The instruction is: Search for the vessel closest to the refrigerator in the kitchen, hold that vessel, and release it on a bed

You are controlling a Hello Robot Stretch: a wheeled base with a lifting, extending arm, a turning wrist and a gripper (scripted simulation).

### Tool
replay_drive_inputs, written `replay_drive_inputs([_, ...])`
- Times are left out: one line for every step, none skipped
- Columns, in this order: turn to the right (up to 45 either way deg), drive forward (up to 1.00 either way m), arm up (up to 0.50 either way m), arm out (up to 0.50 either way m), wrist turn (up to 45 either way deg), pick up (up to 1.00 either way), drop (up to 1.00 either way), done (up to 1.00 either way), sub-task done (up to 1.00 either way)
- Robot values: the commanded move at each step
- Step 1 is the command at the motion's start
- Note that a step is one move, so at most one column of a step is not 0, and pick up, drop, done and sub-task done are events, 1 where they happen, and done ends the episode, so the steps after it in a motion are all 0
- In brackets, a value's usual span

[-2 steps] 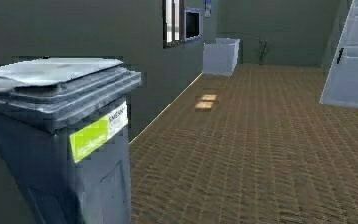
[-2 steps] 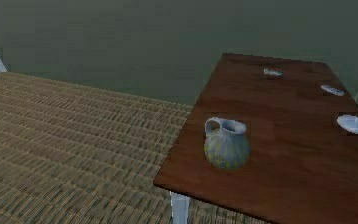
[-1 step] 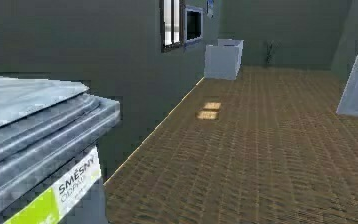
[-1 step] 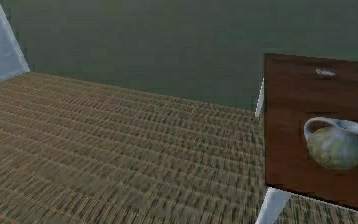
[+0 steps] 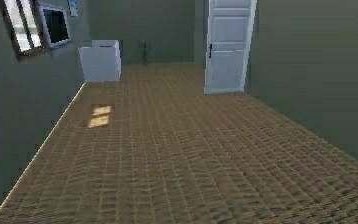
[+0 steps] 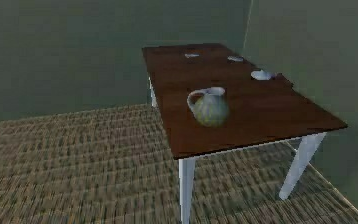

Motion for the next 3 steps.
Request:
replay_drive_inputs([0.0,1.0,0.0,0.0,0.0,0.0,0.0,0.0,0.0])
replay_drive_inputs([3.0,0.0,0.0,0.0,0.0,0.0,0.0,0.0,0.0])
replay_drive_inputs([0.0,1.0,0.0,0.0,0.0,0.0,0.0,0.0,0.0])
